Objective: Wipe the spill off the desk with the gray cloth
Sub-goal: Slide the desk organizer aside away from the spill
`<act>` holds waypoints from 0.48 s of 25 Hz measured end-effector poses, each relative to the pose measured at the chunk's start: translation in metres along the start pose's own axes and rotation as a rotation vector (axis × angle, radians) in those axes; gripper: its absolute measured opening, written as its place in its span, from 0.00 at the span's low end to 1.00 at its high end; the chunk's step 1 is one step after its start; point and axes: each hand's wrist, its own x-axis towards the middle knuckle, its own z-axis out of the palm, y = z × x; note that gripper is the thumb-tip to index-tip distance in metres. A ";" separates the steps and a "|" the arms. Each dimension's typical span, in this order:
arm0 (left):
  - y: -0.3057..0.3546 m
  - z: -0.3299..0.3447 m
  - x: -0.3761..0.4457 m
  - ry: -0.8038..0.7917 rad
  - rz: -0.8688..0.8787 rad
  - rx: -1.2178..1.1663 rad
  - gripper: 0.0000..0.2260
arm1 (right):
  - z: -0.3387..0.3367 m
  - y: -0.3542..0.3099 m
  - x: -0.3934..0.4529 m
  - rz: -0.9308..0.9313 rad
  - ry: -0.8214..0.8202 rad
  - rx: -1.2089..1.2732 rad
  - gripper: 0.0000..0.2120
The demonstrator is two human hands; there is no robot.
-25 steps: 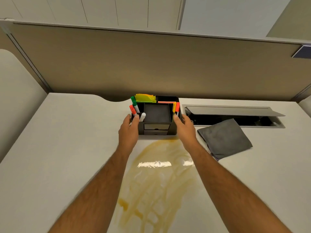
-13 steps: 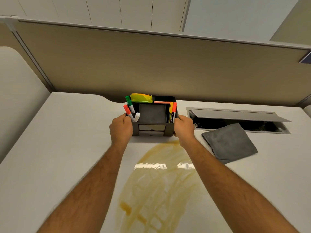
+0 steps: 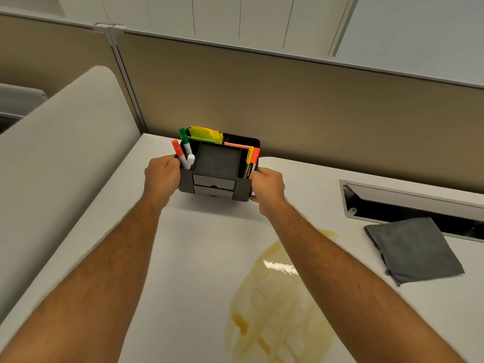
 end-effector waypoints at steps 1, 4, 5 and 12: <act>-0.005 -0.007 0.004 0.010 -0.020 -0.021 0.14 | 0.009 -0.001 -0.002 0.002 -0.015 -0.009 0.06; -0.017 -0.021 0.015 0.009 -0.070 -0.066 0.12 | 0.030 0.000 -0.002 0.001 -0.038 -0.036 0.03; -0.018 -0.023 0.014 0.006 -0.077 -0.072 0.11 | 0.034 0.000 -0.002 0.007 -0.041 -0.043 0.02; -0.029 -0.024 0.020 -0.016 -0.128 -0.135 0.10 | 0.047 0.012 -0.003 0.039 0.002 -0.027 0.02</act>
